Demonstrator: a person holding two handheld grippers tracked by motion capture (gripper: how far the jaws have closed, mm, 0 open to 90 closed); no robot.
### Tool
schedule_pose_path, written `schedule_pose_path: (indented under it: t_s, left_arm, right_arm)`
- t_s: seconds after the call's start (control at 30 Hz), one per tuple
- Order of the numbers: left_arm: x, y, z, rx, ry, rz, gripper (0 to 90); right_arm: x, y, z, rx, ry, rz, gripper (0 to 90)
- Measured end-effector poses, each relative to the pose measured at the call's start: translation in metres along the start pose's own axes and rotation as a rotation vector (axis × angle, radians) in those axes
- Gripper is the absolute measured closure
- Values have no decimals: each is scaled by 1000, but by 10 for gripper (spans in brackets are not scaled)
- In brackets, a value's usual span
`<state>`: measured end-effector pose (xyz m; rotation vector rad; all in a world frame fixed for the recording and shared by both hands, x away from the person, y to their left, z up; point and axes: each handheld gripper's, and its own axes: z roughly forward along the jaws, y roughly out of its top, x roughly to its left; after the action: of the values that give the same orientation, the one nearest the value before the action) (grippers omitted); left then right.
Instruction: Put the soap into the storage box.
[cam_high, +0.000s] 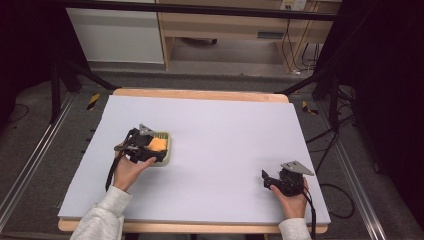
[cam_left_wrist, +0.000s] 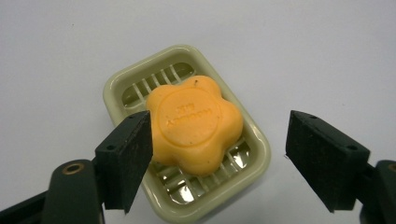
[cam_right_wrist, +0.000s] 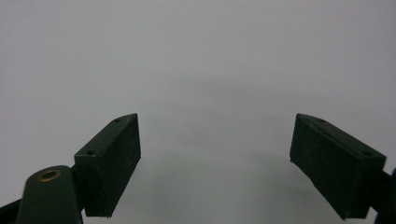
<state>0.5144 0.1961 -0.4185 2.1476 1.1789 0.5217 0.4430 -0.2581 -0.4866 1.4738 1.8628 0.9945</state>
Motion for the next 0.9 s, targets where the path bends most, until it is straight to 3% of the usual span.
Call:
schedule_pose_path:
  t_s: [0.33, 0.5, 0.63, 0.9]
  left_arm:
    - [-3, -28, -13, -76, -18, -13, 228]
    - [-1, -41, -18, -97, -1, -22, 228]
    - [5, -58, -27, -134, 9, -56, 228]
    - [19, -78, -28, -161, 42, -109, 231]
  right_arm:
    - [0, 0, 0, -1, -2, 0, 165]
    - [0, 0, 0, -1, -2, 0, 164]
    - [0, 0, -1, -8, -4, 0, 164]
    - [0, 0, -1, -5, -3, 3, 158]
